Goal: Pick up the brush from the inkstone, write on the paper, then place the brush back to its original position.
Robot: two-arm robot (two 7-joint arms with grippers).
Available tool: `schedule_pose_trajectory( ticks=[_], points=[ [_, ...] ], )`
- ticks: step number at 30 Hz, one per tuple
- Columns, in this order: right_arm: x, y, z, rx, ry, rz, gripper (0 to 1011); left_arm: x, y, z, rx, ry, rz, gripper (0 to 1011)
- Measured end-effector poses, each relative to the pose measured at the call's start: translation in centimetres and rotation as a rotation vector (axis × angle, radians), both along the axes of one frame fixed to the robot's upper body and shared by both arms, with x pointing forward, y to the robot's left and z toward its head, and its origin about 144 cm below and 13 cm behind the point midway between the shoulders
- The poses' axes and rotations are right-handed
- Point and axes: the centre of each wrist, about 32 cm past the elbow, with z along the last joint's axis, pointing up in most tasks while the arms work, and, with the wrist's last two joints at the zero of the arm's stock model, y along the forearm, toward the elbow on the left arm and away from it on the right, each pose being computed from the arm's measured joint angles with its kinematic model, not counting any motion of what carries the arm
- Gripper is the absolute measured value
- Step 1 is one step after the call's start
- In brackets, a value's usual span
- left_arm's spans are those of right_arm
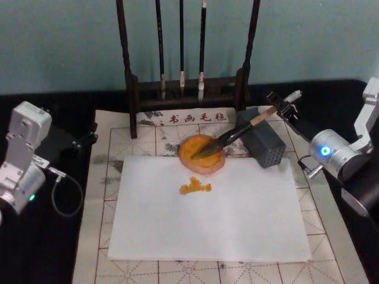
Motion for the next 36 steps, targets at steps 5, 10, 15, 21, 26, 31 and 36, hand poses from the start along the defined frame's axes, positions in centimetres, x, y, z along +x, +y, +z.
schedule_pose_trajectory(
  ticks=[5, 10, 15, 21, 26, 31, 36],
  points=[
    [-0.01, 0.01, 0.00, -0.001, 0.000, -0.001, 908, 0.00, 0.00, 0.00, 0.000, 0.000, 0.000, 1001],
    [-0.02, 0.02, 0.00, -0.001, 0.000, -0.001, 777, 0.00, 0.00, 0.00, 0.000, 0.000, 0.000, 1001],
    [-0.02, 0.03, 0.00, -0.001, 0.001, -0.001, 632, 0.00, 0.00, 0.00, 0.000, 0.000, 0.000, 1001],
    [-0.03, 0.03, 0.01, -0.001, 0.001, -0.002, 431, 0.00, 0.00, 0.00, 0.000, 0.000, 0.000, 1001],
    [-0.02, 0.03, 0.01, -0.002, 0.001, -0.002, 288, 0.00, 0.00, 0.00, 0.000, 0.000, 0.000, 1001],
    [-0.02, 0.03, 0.01, -0.002, 0.001, -0.001, 195, 0.00, 0.00, 0.00, 0.000, 0.000, 0.000, 1001],
    [-0.02, 0.03, 0.01, -0.002, 0.001, -0.001, 195, 0.00, 0.00, 0.00, 0.000, 0.000, 0.000, 1001]
  ],
)
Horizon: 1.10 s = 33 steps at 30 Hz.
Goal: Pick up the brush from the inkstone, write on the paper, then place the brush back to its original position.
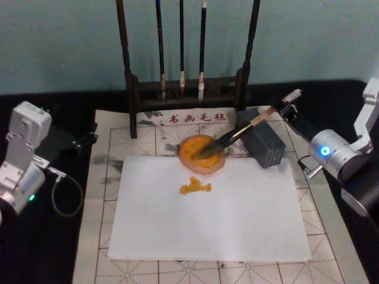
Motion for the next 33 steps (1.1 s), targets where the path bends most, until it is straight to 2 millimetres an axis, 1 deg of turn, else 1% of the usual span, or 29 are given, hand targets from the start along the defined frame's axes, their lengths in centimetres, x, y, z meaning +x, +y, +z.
schedule_pose_trajectory(
  ticks=[12, 22, 33],
  points=[
    [0.3, 0.0, 0.5, 0.018, -0.038, -0.004, 195, 0.0, 0.0, 0.0, 0.000, 0.000, 0.000, 1001],
    [0.4, -0.1, 1.7, 0.025, -0.092, 0.017, 195, 0.0, 0.0, 0.0, 0.000, 0.000, 0.000, 1001],
    [0.1, -0.1, 2.4, -0.071, -0.194, 0.079, 195, 0.0, 0.0, 0.0, 0.000, 0.000, 0.000, 1001]
  ],
)
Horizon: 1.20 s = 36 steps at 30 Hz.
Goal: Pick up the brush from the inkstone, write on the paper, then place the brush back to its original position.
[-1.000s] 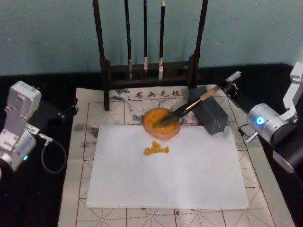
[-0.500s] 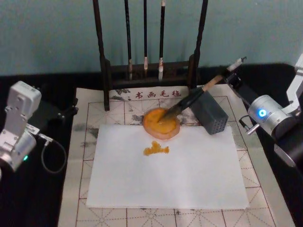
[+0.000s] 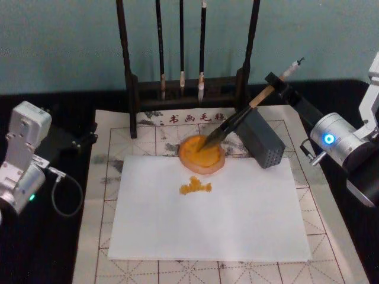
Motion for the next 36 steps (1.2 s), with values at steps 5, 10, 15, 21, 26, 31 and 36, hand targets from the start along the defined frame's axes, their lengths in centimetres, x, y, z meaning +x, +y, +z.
schedule_pose_trajectory(
  ticks=[5, 10, 15, 21, 26, 31, 36],
  points=[
    [-0.2, 0.1, 0.0, -0.048, -0.042, 0.017, 195, 0.0, 0.0, 0.0, 0.000, 0.000, 0.000, 1001],
    [-0.6, 0.0, 0.0, -0.089, -0.082, 0.028, 195, 0.0, 0.0, 0.0, 0.000, 0.000, 0.000, 1001],
    [-0.9, -0.2, 0.0, -0.118, -0.112, 0.032, 195, 0.0, 0.0, 0.0, 0.000, 0.000, 0.000, 1001],
    [-1.4, -0.5, 0.0, -0.154, -0.145, 0.032, 195, 0.0, 0.0, 0.0, 0.000, 0.000, 0.000, 1001],
    [-1.9, -0.7, -0.2, -0.176, -0.162, 0.039, 195, 0.0, 0.0, 0.0, 0.000, 0.000, 0.000, 1001],
    [-2.3, -0.9, -0.3, -0.191, -0.173, 0.042, 195, 0.0, 0.0, 0.0, 0.000, 0.000, 0.000, 1001],
    [-2.6, -1.1, -0.2, -0.203, -0.184, 0.038, 195, 0.0, 0.0, 0.0, 0.000, 0.000, 0.000, 1001]
  ],
)
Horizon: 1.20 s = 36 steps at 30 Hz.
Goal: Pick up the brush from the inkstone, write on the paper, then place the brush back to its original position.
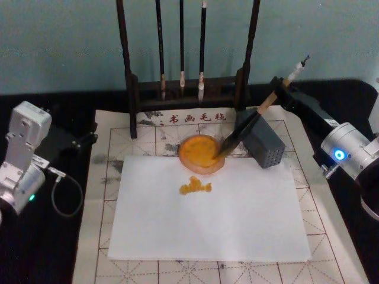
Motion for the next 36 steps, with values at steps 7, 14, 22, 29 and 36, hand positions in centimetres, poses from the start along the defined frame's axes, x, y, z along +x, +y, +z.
schedule_pose_trajectory(
  ticks=[7, 14, 22, 29, 36],
  points=[
    [-0.2, -0.2, 0.2, -0.006, -0.012, -0.010, 195, 0.0, 0.0, 0.0, 0.000, 0.000, 0.000, 1001],
    [-0.4, -0.5, 0.4, -0.011, -0.027, -0.016, 195, 0.0, 0.0, 0.0, 0.000, 0.000, 0.000, 1001],
    [-0.6, -0.8, 1.0, -0.012, -0.056, -0.015, 195, 0.0, 0.0, 0.0, 0.000, 0.000, 0.000, 1001],
    [-0.7, -0.9, 1.7, -0.017, -0.100, 0.007, 195, 0.0, 0.0, 0.0, 0.000, 0.000, 0.000, 1001],
    [-0.6, -0.6, 2.2, -0.037, -0.156, 0.073, 195, 0.0, 0.0, 0.0, 0.000, 0.000, 0.000, 1001]
  ],
)
